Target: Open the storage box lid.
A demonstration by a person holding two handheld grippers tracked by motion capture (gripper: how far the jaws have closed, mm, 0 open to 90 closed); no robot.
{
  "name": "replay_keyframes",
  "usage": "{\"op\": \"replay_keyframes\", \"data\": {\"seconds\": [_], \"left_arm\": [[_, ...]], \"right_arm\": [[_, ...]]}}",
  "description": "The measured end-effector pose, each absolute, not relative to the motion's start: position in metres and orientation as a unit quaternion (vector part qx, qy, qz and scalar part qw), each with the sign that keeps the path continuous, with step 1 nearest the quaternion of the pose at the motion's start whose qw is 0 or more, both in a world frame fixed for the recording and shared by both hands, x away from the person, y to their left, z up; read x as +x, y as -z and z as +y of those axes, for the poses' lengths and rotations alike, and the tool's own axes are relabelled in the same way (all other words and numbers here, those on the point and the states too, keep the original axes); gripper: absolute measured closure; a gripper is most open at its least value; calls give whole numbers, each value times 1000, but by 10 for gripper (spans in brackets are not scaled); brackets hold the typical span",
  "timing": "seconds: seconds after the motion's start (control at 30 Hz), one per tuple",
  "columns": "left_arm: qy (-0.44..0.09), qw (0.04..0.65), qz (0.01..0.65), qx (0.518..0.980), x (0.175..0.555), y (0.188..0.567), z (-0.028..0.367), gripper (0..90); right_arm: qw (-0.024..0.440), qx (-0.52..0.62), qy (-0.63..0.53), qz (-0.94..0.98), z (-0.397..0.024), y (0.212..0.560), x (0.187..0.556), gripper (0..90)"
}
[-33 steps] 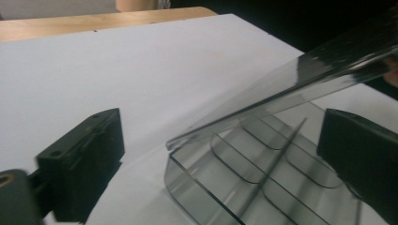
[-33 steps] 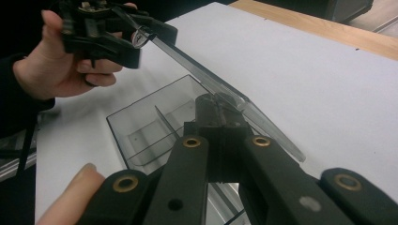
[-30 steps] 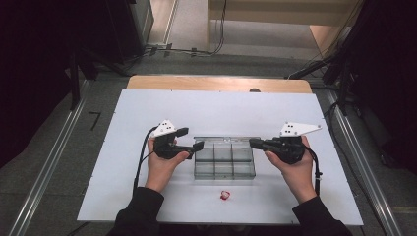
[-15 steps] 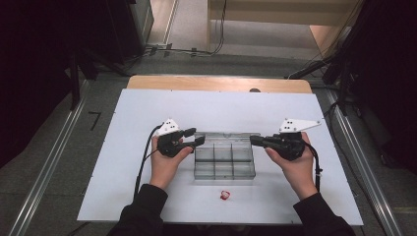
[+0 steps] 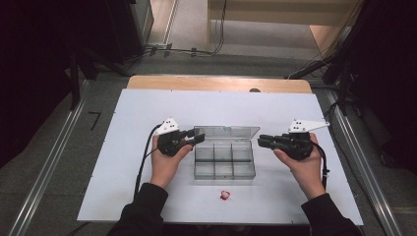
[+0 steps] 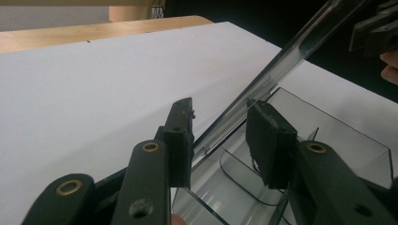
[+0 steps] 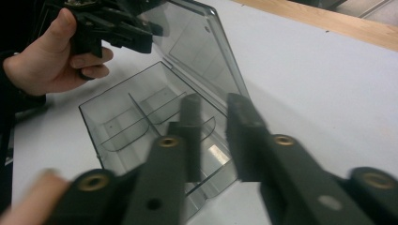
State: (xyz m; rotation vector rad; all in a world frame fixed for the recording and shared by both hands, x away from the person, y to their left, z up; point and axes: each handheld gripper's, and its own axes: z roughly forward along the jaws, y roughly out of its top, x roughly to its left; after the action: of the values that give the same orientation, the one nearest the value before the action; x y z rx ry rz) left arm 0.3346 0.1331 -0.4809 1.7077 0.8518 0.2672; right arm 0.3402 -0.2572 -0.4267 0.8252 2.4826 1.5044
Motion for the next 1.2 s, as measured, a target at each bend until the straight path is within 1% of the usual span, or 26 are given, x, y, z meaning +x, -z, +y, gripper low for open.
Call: {"op": "replay_keyframes", "data": {"seconds": [0.1,0.17,0.23,0.3,0.37,0.47,0.5,0.57,0.67,0.73,0.83,0.87,1.0,1.1,1.2], "left_arm": [[-113,572,368,724,335,481,133,625],[-112,573,373,721,335,481,132,629],[-110,577,378,716,337,482,132,633],[-109,579,381,713,338,483,133,638],[-107,581,385,709,338,483,133,646],[-102,585,389,705,340,484,134,649],[-102,585,391,704,340,484,134,651],[-99,587,398,698,341,485,134,660],[-98,589,402,695,342,486,133,665],[-97,589,404,693,343,486,134,669],[-93,592,405,690,344,487,134,671],[-92,593,407,689,344,487,134,671],[-92,593,411,686,345,488,133,673],[-89,592,416,684,346,490,133,673],[-78,599,426,674,347,492,133,673]], "right_arm": [[50,282,-500,817,-257,431,346,436],[53,292,-501,813,-255,434,350,288],[53,304,-504,806,-252,438,355,72],[54,318,-511,797,-251,441,359,0],[55,323,-519,789,-250,445,363,0],[42,333,-514,789,-246,450,371,0],[40,334,-512,790,-244,452,373,14],[41,335,-511,791,-241,457,377,92],[32,335,-511,791,-238,463,381,247],[25,336,-518,786,-236,466,383,319],[28,344,-520,781,-231,470,385,411],[27,346,-522,779,-230,471,385,462],[27,342,-521,782,-228,473,386,616],[43,337,-510,791,-226,474,386,655],[42,344,-510,787,-226,475,387,681]]}}
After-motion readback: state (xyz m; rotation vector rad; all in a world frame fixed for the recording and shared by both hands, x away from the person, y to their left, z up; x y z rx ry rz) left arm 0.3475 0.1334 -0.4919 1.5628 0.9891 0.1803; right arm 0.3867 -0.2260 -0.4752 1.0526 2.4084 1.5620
